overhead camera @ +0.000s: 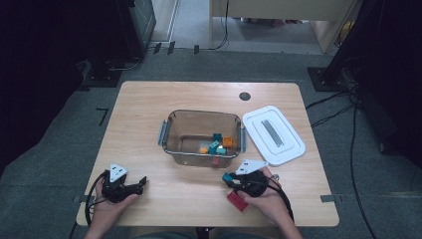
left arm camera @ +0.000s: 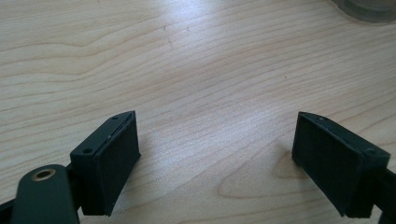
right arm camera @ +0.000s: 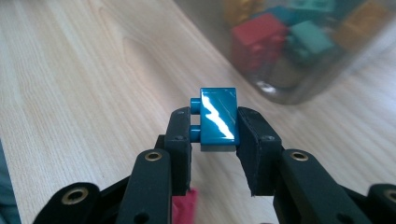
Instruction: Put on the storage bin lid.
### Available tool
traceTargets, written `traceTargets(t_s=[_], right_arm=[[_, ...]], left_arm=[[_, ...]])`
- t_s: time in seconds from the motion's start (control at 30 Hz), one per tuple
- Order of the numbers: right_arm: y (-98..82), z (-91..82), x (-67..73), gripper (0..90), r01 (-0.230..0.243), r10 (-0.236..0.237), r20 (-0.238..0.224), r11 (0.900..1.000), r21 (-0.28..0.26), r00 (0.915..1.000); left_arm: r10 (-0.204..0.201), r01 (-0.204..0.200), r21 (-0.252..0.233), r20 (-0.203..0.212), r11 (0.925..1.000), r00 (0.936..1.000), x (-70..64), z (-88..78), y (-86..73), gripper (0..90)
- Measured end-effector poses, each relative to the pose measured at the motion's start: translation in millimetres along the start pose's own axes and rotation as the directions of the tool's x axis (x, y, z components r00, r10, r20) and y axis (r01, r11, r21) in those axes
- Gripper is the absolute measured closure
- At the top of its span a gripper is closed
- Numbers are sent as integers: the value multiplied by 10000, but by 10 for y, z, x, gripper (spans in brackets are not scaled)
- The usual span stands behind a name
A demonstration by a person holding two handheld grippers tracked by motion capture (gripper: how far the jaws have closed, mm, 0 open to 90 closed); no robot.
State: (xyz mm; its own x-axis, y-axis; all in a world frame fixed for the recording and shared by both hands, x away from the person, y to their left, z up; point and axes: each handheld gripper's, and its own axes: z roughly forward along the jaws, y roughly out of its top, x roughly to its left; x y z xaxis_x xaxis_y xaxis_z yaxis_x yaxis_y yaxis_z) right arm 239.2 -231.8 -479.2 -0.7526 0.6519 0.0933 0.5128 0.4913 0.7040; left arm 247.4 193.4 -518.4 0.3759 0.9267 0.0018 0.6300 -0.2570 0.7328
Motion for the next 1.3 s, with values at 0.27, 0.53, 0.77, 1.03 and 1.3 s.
traceTargets(t_s=[0.27,0.53,0.77,1.03,1.3], right_arm=[[50,-234,-152,679,-460,466,350,9988,-182,9983],[81,-396,-266,679,-758,778,630,9965,-343,9950],[114,-565,-373,679,-976,1016,921,9941,-464,9906],[204,-722,-447,679,-1063,1120,1153,9928,-552,9870],[382,-852,-477,679,-828,922,1307,9937,-751,9871]], left_arm=[[-4,4,0,1,10000,10000,0,0,0,147],[-2,2,1,1,10000,10000,0,0,0,147],[-4,4,-3,1,10000,10000,0,0,0,146],[-7,7,-5,-1,10000,10000,0,0,0,146],[-12,12,-7,-1,10000,10000,-1,1,0,147]])
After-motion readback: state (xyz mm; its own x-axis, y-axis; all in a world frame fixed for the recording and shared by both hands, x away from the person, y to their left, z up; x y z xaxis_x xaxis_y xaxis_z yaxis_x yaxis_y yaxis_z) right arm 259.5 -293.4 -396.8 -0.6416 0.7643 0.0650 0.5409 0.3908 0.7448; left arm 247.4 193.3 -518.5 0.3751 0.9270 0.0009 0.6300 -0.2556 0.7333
